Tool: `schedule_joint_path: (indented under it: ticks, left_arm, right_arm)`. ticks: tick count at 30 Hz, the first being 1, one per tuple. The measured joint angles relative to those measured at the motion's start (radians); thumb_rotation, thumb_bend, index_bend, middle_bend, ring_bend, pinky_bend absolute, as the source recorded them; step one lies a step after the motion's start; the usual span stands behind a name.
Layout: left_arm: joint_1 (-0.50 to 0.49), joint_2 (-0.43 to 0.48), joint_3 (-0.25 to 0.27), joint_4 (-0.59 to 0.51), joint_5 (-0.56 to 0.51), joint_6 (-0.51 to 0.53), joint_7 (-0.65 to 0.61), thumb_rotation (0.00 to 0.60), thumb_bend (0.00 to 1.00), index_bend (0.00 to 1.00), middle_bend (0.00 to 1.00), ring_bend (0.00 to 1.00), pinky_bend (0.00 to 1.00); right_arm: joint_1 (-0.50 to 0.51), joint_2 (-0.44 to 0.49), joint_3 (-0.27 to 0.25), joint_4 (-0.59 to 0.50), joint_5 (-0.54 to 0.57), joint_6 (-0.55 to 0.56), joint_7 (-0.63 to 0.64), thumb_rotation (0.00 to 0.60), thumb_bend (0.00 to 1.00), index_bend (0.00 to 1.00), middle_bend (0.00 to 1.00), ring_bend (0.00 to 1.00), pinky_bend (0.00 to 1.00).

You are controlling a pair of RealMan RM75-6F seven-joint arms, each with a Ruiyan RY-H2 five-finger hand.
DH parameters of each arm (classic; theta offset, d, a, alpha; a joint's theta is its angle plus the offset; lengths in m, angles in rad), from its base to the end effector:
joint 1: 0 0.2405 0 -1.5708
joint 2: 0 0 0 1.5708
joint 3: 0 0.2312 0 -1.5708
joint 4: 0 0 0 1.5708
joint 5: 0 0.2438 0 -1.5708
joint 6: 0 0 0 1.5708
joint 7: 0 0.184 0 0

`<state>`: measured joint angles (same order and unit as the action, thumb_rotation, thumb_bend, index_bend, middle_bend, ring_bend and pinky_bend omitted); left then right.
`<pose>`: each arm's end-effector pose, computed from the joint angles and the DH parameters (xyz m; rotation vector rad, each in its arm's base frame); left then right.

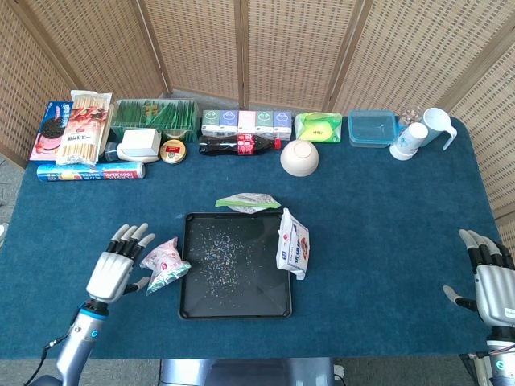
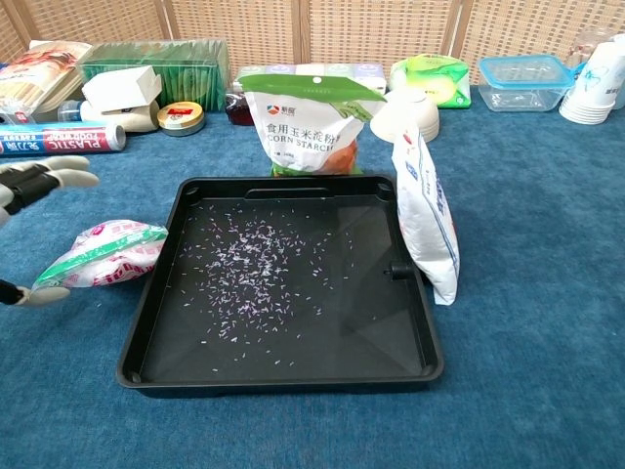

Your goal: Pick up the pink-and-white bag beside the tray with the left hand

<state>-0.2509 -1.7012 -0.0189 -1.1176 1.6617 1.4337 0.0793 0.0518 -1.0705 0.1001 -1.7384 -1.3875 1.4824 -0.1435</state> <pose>-0.2437 0.2547 -0.0464 -1.6614 -0.7763 -1.0601 -0.2990 -0.2213 0.1335 1.2824 -0.8945 0.8077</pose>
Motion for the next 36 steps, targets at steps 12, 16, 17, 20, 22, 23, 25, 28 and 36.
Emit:
schedule_joint_path:
  ticks: [12,16,17,20,22,23,25,28,36]
  left_arm:
    - [-0.016,-0.073,0.002,0.048,-0.017,-0.012,0.007,0.600,0.03,0.15,0.00,0.01,0.08]
    - [-0.028,-0.105,-0.011,0.067,-0.029,-0.018,0.022,0.600,0.04,0.17,0.00,0.01,0.08]
    - [-0.031,-0.112,-0.015,0.072,-0.031,-0.018,0.025,0.600,0.04,0.18,0.00,0.01,0.08]
    - [-0.040,-0.131,-0.028,0.088,-0.035,-0.008,0.027,0.600,0.04,0.20,0.00,0.01,0.08]
    - [-0.045,-0.139,-0.037,0.094,-0.040,-0.004,0.029,0.600,0.04,0.21,0.00,0.01,0.08]
    - [-0.048,-0.142,-0.040,0.096,-0.043,-0.004,0.032,0.600,0.04,0.21,0.00,0.00,0.08]
    - [-0.055,-0.146,-0.047,0.101,-0.049,-0.007,0.043,0.600,0.06,0.24,0.00,0.01,0.08]
    - [-0.069,-0.152,-0.057,0.107,-0.057,-0.016,0.048,0.600,0.10,0.33,0.10,0.10,0.14]
    - [-0.082,-0.172,-0.071,0.155,-0.067,0.004,0.058,0.600,0.16,0.60,0.50,0.47,0.55]
  right_arm:
    - [0.001,0.000,-0.002,-0.001,-0.001,-0.004,0.000,0.600,0.00,0.03,0.10,0.12,0.09]
    - [0.002,0.001,-0.003,0.001,-0.003,-0.007,0.003,0.600,0.00,0.03,0.10,0.12,0.09]
    - [0.002,0.001,-0.003,0.001,-0.002,-0.007,0.005,0.600,0.00,0.03,0.10,0.12,0.09]
    - [0.003,0.003,-0.001,0.003,-0.001,-0.008,0.011,0.600,0.00,0.03,0.10,0.12,0.09]
    - [0.003,0.004,-0.001,0.004,0.000,-0.009,0.014,0.600,0.00,0.03,0.10,0.12,0.09]
    - [0.003,0.005,0.000,0.005,0.001,-0.011,0.016,0.600,0.00,0.03,0.10,0.12,0.09]
    - [0.004,0.005,-0.001,0.007,0.001,-0.013,0.018,0.600,0.00,0.03,0.10,0.12,0.09]
    - [0.005,0.006,-0.002,0.007,-0.001,-0.016,0.019,0.600,0.00,0.03,0.10,0.12,0.09]
    - [0.008,0.006,-0.006,0.007,-0.004,-0.023,0.023,0.600,0.00,0.03,0.11,0.12,0.09]
